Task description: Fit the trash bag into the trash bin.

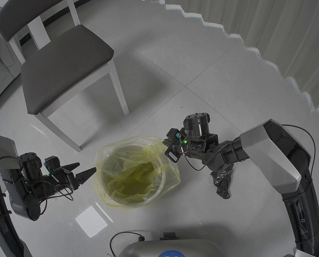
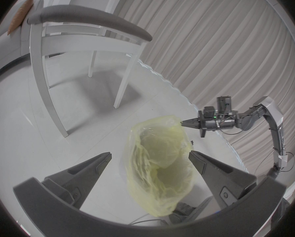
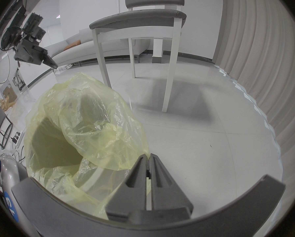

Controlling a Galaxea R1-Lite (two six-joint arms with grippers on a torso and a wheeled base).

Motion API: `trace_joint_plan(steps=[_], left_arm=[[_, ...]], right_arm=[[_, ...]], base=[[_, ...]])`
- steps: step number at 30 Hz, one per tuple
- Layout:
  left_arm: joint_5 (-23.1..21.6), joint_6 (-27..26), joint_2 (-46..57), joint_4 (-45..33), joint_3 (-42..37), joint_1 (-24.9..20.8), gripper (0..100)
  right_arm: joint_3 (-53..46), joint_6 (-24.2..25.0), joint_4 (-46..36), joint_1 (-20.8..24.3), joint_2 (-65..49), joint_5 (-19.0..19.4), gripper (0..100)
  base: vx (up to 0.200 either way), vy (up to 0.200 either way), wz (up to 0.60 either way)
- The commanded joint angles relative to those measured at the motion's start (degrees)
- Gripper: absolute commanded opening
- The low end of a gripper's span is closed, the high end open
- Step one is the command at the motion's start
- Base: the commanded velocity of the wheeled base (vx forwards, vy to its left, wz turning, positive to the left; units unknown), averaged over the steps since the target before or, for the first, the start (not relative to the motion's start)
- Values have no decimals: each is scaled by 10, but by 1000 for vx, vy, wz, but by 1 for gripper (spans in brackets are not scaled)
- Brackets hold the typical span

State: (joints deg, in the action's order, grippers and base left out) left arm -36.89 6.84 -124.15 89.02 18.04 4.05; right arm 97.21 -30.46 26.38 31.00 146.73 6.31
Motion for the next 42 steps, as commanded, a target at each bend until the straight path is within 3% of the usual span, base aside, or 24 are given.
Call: trace_joint_plan(steps=[1, 9, 19, 20, 32, 42], left_arm=[[9, 0, -91, 10, 59, 8, 100], [11, 3, -160, 10, 114, 23, 100], [10, 8, -169, 10, 132, 11, 100], [9, 9, -169, 10, 131, 11, 0], [11, 28, -160, 10, 132, -6, 0], [24, 28, -184, 10, 171, 6, 0]], right_arm=[[-5, 0, 1, 4, 0, 0, 0], [-12, 0, 3, 4, -1, 0, 0], [-13, 0, 3, 2, -3, 0, 0], [-14, 0, 3, 2, -3, 0, 0], [-24, 0, 5, 0, -16, 0, 0], [-16, 4, 3, -6, -13, 0, 0]], base=[[0, 0, 0], [0, 0, 0], [0, 0, 0], [0, 0, 0], [0, 0, 0], [0, 0, 0]])
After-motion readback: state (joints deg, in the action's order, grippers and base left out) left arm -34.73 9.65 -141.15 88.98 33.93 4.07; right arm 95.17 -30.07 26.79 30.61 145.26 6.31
